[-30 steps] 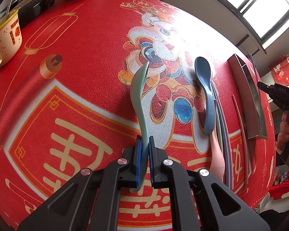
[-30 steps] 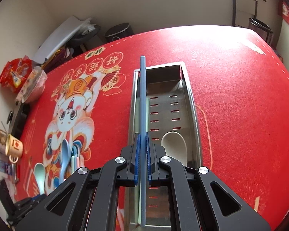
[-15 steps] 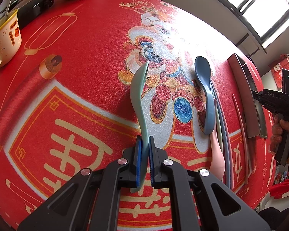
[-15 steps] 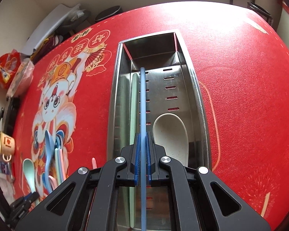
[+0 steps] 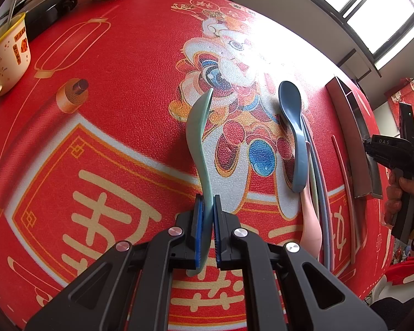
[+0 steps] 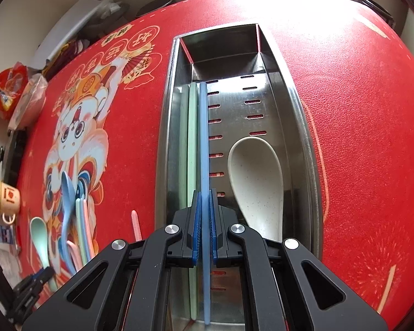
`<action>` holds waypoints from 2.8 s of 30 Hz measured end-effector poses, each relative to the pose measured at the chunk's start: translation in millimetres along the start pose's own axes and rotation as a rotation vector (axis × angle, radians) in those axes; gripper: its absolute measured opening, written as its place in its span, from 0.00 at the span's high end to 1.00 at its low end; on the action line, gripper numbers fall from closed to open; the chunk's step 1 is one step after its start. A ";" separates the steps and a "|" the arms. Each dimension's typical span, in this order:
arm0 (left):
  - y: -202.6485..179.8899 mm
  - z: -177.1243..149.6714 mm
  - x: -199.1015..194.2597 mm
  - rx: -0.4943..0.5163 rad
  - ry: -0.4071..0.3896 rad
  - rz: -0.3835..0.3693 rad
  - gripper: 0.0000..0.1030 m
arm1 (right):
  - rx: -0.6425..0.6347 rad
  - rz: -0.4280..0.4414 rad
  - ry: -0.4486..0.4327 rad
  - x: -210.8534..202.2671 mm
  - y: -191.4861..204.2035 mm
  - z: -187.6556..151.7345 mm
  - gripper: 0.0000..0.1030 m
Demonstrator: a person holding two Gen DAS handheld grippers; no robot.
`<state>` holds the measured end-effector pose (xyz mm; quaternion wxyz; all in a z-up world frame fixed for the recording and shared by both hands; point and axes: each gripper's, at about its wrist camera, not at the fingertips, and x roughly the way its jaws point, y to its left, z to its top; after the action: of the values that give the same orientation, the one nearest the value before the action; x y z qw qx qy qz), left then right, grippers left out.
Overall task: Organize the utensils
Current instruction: 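Carry the blue chopstick into the steel tray and open the right tool, then carry the mint green spoon into the tray with the left tool, open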
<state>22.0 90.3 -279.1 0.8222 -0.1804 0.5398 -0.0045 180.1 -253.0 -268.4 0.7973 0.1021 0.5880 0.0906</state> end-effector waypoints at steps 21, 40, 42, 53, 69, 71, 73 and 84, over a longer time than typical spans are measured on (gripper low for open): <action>-38.4 27.1 -21.0 0.042 -0.017 -0.117 0.94 | -0.032 0.032 -0.160 -82.5 -7.3 -42.6 0.37; -206.3 44.5 19.4 0.191 0.119 -0.380 0.94 | 0.052 0.002 -0.215 -116.8 -70.5 -61.8 0.15; -225.7 45.7 28.3 0.196 0.139 -0.399 0.94 | 0.066 -0.002 -0.214 -118.6 -80.3 -62.5 0.15; -283.3 40.9 83.5 0.115 0.230 -0.415 0.94 | 0.084 -0.024 -0.203 -127.5 -124.1 -59.3 0.15; -286.1 35.7 114.5 -0.058 0.242 -0.411 0.94 | 0.049 -0.029 -0.178 -129.2 -147.9 -51.0 0.15; -287.5 35.5 117.1 -0.054 0.247 -0.405 0.94 | 0.046 -0.027 -0.176 -128.9 -147.3 -51.4 0.15; -288.1 35.5 117.2 -0.050 0.244 -0.404 0.93 | 0.041 -0.025 -0.173 -128.8 -146.0 -52.1 0.15; -284.5 40.7 78.0 0.059 0.153 -0.369 0.51 | 0.048 0.020 -0.202 -135.8 -128.7 -55.8 0.15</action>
<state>144.0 -179.5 -248.1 0.7690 -0.2512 0.5581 -0.1848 90.2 -409.7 -194.4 0.8488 0.1357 0.5057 0.0737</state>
